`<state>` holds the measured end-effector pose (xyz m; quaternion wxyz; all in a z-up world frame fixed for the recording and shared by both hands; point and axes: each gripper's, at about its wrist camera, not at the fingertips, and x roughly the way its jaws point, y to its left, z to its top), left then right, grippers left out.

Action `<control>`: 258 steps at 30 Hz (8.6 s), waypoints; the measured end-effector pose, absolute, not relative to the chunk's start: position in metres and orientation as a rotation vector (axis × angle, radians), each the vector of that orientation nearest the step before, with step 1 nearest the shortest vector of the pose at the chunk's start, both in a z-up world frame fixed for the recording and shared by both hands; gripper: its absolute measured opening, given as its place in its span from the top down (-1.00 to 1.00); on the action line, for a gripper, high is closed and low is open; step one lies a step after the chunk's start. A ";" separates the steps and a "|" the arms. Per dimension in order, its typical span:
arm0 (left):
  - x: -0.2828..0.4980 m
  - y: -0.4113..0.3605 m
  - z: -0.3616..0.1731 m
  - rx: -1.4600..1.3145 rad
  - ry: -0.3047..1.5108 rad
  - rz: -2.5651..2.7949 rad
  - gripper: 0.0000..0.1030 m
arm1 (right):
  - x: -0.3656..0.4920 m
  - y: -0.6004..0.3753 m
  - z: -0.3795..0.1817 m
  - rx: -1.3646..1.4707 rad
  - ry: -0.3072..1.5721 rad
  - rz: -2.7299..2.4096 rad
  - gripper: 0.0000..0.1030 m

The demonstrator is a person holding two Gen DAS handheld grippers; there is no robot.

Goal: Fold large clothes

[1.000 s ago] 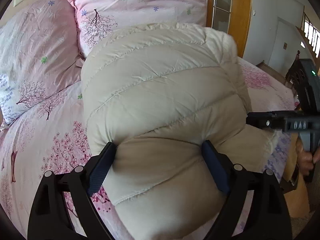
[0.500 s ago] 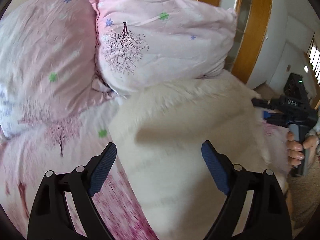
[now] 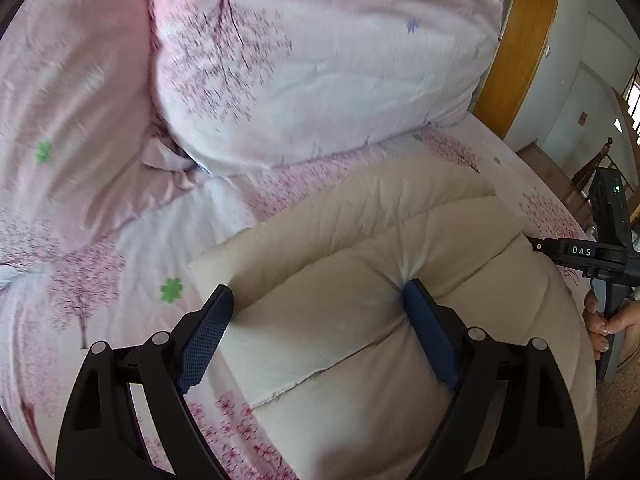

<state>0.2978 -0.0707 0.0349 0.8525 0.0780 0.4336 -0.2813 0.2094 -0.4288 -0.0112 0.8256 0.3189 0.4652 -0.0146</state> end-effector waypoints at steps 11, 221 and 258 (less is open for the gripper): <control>0.296 -0.058 0.022 0.144 0.869 -0.570 -0.70 | 0.202 -0.423 -0.003 0.649 0.967 -0.025 0.38; 0.143 0.056 0.007 0.068 0.630 -0.165 -0.97 | 0.160 -0.139 -0.005 0.217 0.861 0.114 -0.64; 0.087 0.066 -0.013 0.090 0.855 -0.034 -0.97 | 0.105 -0.120 -0.017 0.034 1.033 0.074 -0.88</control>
